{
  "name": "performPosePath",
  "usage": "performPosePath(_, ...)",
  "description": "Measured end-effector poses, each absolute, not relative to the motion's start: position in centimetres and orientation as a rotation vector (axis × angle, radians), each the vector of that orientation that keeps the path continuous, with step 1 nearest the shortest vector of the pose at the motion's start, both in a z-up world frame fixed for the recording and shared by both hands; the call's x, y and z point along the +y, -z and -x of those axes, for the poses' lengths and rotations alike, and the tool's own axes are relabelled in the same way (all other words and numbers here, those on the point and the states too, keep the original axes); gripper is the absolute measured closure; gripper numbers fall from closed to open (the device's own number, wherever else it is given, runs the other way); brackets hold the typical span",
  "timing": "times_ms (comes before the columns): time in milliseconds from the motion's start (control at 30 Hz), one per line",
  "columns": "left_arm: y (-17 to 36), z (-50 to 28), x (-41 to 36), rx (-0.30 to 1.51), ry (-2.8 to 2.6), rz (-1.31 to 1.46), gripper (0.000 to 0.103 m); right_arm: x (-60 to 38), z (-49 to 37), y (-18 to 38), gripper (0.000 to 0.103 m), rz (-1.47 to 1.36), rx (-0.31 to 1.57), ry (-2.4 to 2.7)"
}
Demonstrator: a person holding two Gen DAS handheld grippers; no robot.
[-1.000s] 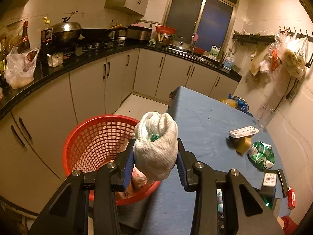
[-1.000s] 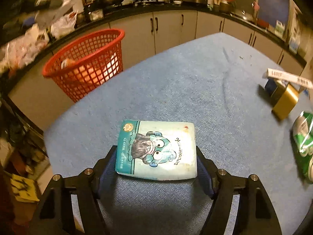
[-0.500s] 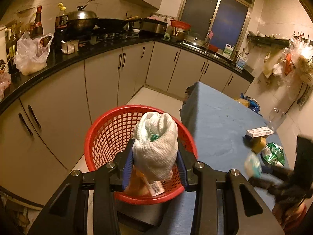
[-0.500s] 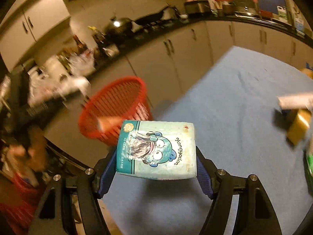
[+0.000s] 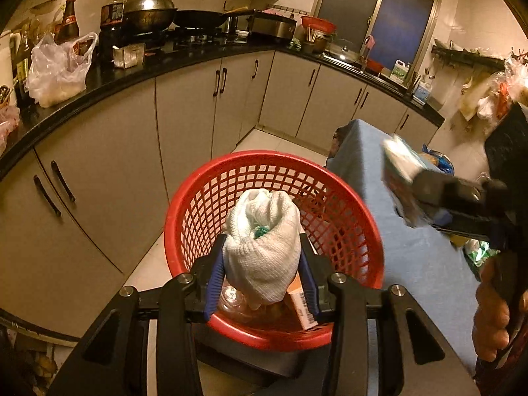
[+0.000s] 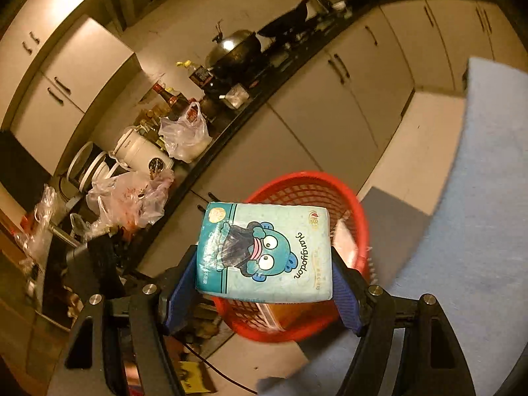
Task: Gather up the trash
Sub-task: 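Open the left tool to drop the cloth in the basket while the right tool drops the tissue pack there, then grasp the crushed green can with the right tool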
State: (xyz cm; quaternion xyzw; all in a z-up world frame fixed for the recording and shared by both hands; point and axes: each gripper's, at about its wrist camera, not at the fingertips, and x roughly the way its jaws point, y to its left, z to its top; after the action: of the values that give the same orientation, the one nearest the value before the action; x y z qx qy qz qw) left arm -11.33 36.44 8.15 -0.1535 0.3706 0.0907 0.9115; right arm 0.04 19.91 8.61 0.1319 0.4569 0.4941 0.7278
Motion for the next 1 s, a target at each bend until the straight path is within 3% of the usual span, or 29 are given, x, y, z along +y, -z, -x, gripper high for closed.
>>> performPosePath(67, -7.9, 11.2, 36.7, 0.77, -0.187, 0.322, 0.06, 21.3, -0.6, -8.3, 0.023, -0.297, 1.017, -1.089)
performPosePath(200, -8.1, 11.2, 36.8, 0.764, -0.182, 0.323, 0.045, 22.7, -1.5, -7.7, 0.018, -0.305, 1.043, -1.07)
performPosePath(600, -10.0, 12.2, 34.5, 0.721, -0.161, 0.301, 0.044, 17.7, -0.9, -8.9, 0.017, -0.344, 0.989, -1.067)
performPosePath(1000, -13.6, 13.3, 25.7, 0.66, -0.032, 0.204, 0.04, 7.1, 2.2, -9.6, 0.017, -0.326, 0.895, -0.952)
